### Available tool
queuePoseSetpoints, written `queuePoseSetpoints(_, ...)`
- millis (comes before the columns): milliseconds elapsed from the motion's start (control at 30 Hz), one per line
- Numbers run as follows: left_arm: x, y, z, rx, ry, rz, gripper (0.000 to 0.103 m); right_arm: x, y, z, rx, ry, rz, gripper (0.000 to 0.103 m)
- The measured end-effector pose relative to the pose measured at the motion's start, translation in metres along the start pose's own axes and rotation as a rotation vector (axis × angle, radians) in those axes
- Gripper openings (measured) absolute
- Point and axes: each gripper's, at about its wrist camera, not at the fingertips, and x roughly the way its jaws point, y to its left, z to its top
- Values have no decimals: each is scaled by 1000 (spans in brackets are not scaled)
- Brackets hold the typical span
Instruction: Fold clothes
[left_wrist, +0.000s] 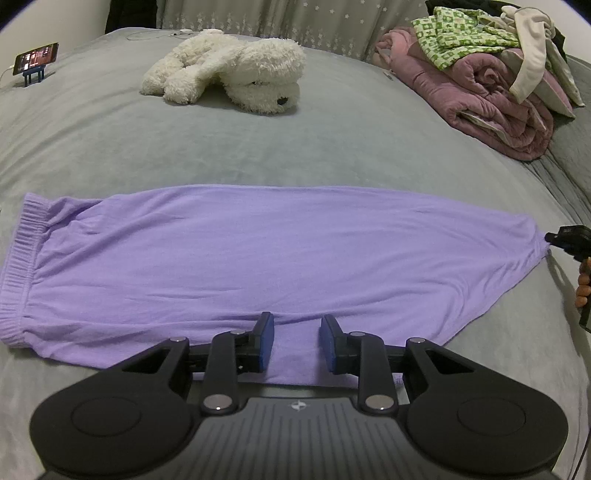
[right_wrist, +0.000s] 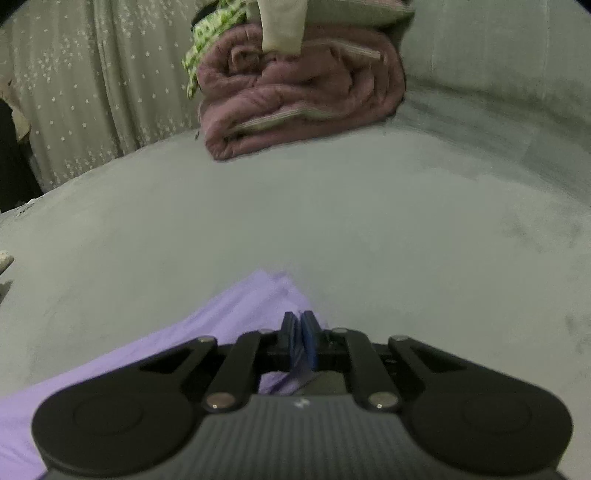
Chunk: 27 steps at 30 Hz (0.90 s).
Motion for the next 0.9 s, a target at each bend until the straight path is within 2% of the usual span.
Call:
queuePoseSetpoints(167,0,0,0,2,3,-2,26,-11,1,6,-59,-36,-33,6)
queuePoseSetpoints(333,-1,0,1,2,6,-5,26,7,-9,-7,-46,22,-84,6)
queuePoseSetpoints(567,-1,2,2,-7,10,-13,26,12,-8,-15,-39,34,-83,6)
queuePoseSetpoints(733,-2,2,3,-16,6,-14,26,-3,-16,-9,-6,-12,-59,6)
queuePoseSetpoints(900,0,2,2,-12,9,-12,26,10,-5,-17,-87,39,-102,9)
